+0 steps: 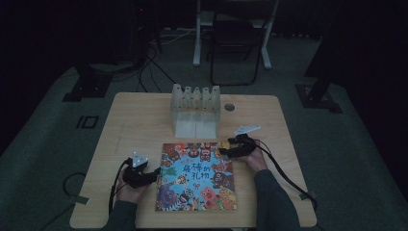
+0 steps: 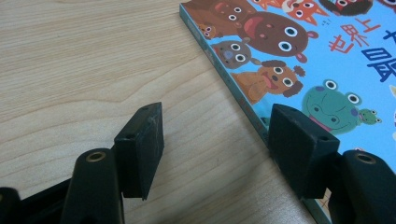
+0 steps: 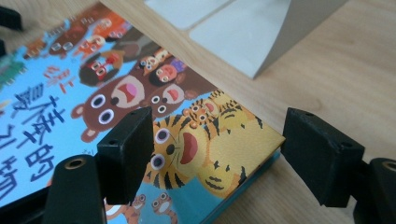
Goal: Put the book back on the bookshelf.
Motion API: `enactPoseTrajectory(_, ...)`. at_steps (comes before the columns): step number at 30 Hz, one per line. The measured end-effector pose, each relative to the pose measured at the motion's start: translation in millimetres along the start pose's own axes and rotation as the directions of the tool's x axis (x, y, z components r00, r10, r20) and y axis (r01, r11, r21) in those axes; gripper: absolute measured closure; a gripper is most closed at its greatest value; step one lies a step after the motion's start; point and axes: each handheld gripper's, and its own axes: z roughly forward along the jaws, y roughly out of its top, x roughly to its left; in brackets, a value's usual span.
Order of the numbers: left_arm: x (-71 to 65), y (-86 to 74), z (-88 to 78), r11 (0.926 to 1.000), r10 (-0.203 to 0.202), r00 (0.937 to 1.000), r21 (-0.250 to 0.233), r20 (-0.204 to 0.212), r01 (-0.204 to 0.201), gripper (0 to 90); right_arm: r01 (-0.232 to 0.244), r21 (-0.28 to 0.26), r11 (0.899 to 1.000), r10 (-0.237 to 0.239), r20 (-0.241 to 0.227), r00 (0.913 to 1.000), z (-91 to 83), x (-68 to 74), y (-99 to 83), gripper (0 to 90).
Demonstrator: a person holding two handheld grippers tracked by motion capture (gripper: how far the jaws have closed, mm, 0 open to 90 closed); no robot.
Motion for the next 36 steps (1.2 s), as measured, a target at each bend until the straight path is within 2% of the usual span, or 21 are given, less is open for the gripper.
enactPoseTrajectory(4, -0.3, 0.0, -0.1, 1.0, -0.001, 1.0, 0.0, 0.001, 0.001, 37.5, 0.001, -0.018, 1.0, -0.001, -0.006, 1.0, -5.4, 1.0, 4.3, 26.3)
enactPoseTrajectory(7, -2.5, 0.6, -0.8, 0.9997, 0.023, 0.9995, -0.002, -0.02, -0.023, 36.6, 0.01, -0.026, 1.0, -0.01, -0.008, 0.9999, -9.6, 2.1, 8.5, 26.5)
enactPoseTrajectory(9, -6.5, 2.2, -5.0, 0.9989, 0.036, 0.9988, -0.028, -0.034, -0.037, 32.0, 0.006, -0.034, 0.999, -0.006, -0.012, 0.9999, -11.3, 2.9, 10.3, 26.5)
enactPoseTrajectory(10, -12.2, 5.1, -10.0, 0.9967, 0.061, 0.9975, -0.051, -0.037, -0.063, 31.2, -0.009, -0.042, 0.999, 0.008, -0.021, 0.9997, -12.8, 2.3, 11.3, 26.5)
enactPoseTrajectory(11, -12.2, 5.1, -10.0, 0.9967, 0.061, 0.9975, -0.051, -0.037, -0.063, 29.6, -0.009, -0.042, 0.999, 0.008, -0.021, 0.9997, -12.8, 2.3, 11.3, 26.5)
enactPoseTrajectory(13, -20.8, 7.1, -14.5, 0.9939, 0.089, 0.9958, -0.064, -0.021, -0.09, 28.6, -0.019, -0.042, 0.999, 0.018, -0.03, 0.9994, -13.4, 1.3, 11.7, 26.5)
enactPoseTrajectory(14, -31.0, 7.0, -17.3, 0.9909, 0.115, 0.9934, -0.07, 0.003, -0.115, 24.7, -0.023, -0.042, 0.999, 0.022, -0.031, 0.9993, -13.5, 1.2, 11.7, 26.5)
enactPoseTrajectory(15, -31.0, 7.0, -17.3, 0.9909, 0.115, 0.9934, -0.07, 0.003, -0.115, 22.8, -0.023, -0.042, 0.999, 0.022, -0.031, 0.9993, -13.5, 1.2, 11.7, 26.5)
enactPoseTrajectory(16, -36.6, 6.3, -19.2, 0.9883, 0.134, 0.991, -0.073, -0.002, -0.134, 22.8, -0.025, -0.044, 0.999, 0.024, -0.032, 0.9992, -13.6, 1.2, 11.8, 26.5)
enactPoseTrajectory(18, -49.2, 4.9, -25.0, 0.9779, 0.179, 0.9839, -0.109, -0.009, -0.179, 16.7, -0.036, -0.056, 0.998, 0.034, -0.04, 0.9986, -15.5, 0.8, 12.8, 26.4)
enactPoseTrajectory(19, -53.3, 4.7, -27.2, 0.9741, 0.191, 0.9815, -0.12, -0.016, -0.191, 16.7, -0.036, -0.056, 0.998, 0.034, -0.04, 0.9986, -15.5, 0.8, 12.8, 26.4)
enactPoseTrajectory(20, -53.3, 4.7, -27.2, 0.9741, 0.191, 0.9815, -0.12, -0.016, -0.191, 15.0, -0.036, -0.056, 0.998, 0.034, -0.04, 0.9986, -15.5, 0.8, 12.8, 26.4)
enactPoseTrajectory(21, -64.2, 4.1, -33.9, 0.9641, 0.219, 0.9757, -0.154, 0.001, -0.216, 15.0, -0.039, -0.059, 0.997, 0.037, -0.044, 0.9984, -16.0, 0.5, 13.1, 26.4)
enactPoseTrajectory(24, -72.1, 2.1, -38.7, 0.9618, 0.225, 0.9733, -0.171, 0.046, -0.214, 8.5, -0.041, -0.062, 0.997, 0.038, -0.052, 0.9979, -18.5, 0.6, 16.0, 26.4)
enactPoseTrajectory(27, -80.2, -0.9, -39.0, 0.9601, 0.238, 0.9692, -0.165, 0.062, -0.226, 3.0, -0.036, -0.063, 0.997, 0.033, -0.051, 0.9981, -19.5, 1.5, 18.2, 26.4)
enactPoseTrajectory(29, -86.4, -3.1, -37.8, 0.9569, 0.253, 0.9649, -0.164, 0.069, -0.239, 1.3, -0.045, -0.072, 0.996, 0.04, -0.06, 0.9974, -20.9, 1.2, 19.5, 26.5)
enactPoseTrajectory(31, -94.5, -5.1, -37.8, 0.9509, 0.274, 0.9573, -0.175, 0.091, -0.256, 1.0, -0.05, -0.077, 0.996, 0.045, -0.066, 0.9968, -22.2, 1.5, 21.0, 26.5)
enactPoseTrajectory(36, -119.1, -12.0, -38.1, 0.9348, 0.335, 0.9261, -0.185, 0.173, -0.303, 0.6, -0.043, -0.083, 0.996, 0.037, -0.071, 0.9968, -24.6, 3.5, 25.0, 26.7)
